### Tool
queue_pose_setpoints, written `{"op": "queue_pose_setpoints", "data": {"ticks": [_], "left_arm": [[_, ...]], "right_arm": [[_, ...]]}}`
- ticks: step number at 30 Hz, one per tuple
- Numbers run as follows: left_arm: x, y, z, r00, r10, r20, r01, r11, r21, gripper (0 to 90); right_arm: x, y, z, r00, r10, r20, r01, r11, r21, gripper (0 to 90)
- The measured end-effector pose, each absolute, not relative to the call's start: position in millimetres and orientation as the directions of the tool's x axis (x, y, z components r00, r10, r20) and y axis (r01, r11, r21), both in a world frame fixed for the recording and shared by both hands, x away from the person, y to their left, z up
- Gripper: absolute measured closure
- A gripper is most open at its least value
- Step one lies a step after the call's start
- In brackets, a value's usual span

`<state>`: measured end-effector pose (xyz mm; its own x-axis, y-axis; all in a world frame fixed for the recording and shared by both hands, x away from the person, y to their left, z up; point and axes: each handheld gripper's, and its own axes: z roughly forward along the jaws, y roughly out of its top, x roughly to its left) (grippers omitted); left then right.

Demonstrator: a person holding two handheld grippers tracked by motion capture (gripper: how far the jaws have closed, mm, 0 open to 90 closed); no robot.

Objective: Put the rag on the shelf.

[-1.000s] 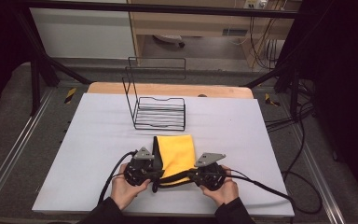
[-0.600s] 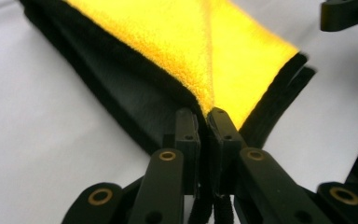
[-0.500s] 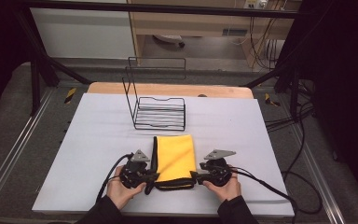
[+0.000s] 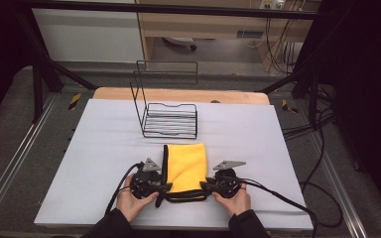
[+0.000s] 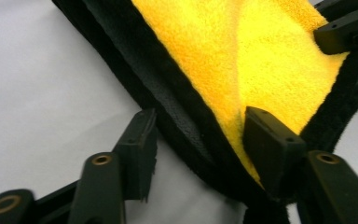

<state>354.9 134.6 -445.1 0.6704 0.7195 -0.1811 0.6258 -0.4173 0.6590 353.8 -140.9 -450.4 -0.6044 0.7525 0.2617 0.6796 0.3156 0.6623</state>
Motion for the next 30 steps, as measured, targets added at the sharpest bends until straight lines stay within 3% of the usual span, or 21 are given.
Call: {"op": "queue_pose_setpoints", "data": {"ticks": [1,2,3,4,5,12,14,15,16,17,18,24,25,26,27,30], "left_arm": [[354,135,-446,0.664,0.722,-0.194,0.632,-0.403,0.662,55.0],[353,135,-445,0.666,0.717,-0.206,0.638,-0.403,0.656,55.0],[353,134,-445,0.666,0.710,-0.230,0.650,-0.400,0.646,69.0],[353,134,-444,0.664,0.707,-0.242,0.656,-0.397,0.641,69.0],[353,133,-442,0.671,0.705,-0.230,0.652,-0.412,0.637,75.6],[340,137,-426,0.691,0.681,-0.243,0.643,-0.425,0.637,78.1],[339,133,-430,0.698,0.679,-0.227,0.636,-0.442,0.633,74.3],[339,131,-433,0.698,0.683,-0.212,0.633,-0.451,0.630,67.0],[339,130,-435,0.700,0.687,-0.195,0.627,-0.460,0.629,67.0],[339,131,-435,0.701,0.688,-0.189,0.622,-0.460,0.634,59.8],[339,132,-434,0.700,0.689,-0.189,0.622,-0.458,0.635,59.8],[346,146,-419,0.704,0.691,-0.165,0.583,-0.429,0.690,37.6],[349,148,-417,0.707,0.690,-0.155,0.573,-0.431,0.697,32.0],[352,150,-414,0.709,0.689,-0.151,0.567,-0.431,0.702,32.0],[355,152,-411,0.716,0.681,-0.149,0.558,-0.431,0.710,25.2],[365,157,-404,0.725,0.672,-0.152,0.550,-0.431,0.715,17.9]], "right_arm": [[354,-140,-449,-0.594,0.754,0.281,0.693,0.302,0.654,79.1],[354,-140,-449,-0.594,0.754,0.281,0.693,0.302,0.654,79.1],[353,-140,-448,-0.585,0.756,0.294,0.703,0.292,0.648,82.7],[353,-140,-448,-0.585,0.756,0.294,0.703,0.292,0.648,82.7],[353,-140,-446,-0.579,0.757,0.302,0.712,0.289,0.640,83.9],[341,-146,-428,-0.575,0.718,0.393,0.750,0.270,0.604,84.1],[339,-146,-434,-0.569,0.739,0.361,0.754,0.294,0.587,82.6],[341,-146,-440,-0.571,0.752,0.328,0.749,0.314,0.583,79.1],[341,-146,-440,-0.571,0.752,0.328,0.749,0.314,0.583,79.1],[341,-147,-440,-0.596,0.748,0.293,0.720,0.335,0.608,71.4],[341,-147,-440,-0.596,0.748,0.293,0.720,0.335,0.608,71.4],[342,-156,-432,-0.684,0.709,0.173,0.576,0.380,0.724,48.0],[344,-160,-429,-0.692,0.701,0.171,0.544,0.352,0.761,41.1],[344,-160,-429,-0.692,0.701,0.171,0.544,0.352,0.761,41.1],[348,-166,-426,-0.691,0.699,0.185,0.533,0.319,0.784,33.4],[352,-173,-425,-0.684,0.706,0.182,0.526,0.305,0.794,28.8]]}}
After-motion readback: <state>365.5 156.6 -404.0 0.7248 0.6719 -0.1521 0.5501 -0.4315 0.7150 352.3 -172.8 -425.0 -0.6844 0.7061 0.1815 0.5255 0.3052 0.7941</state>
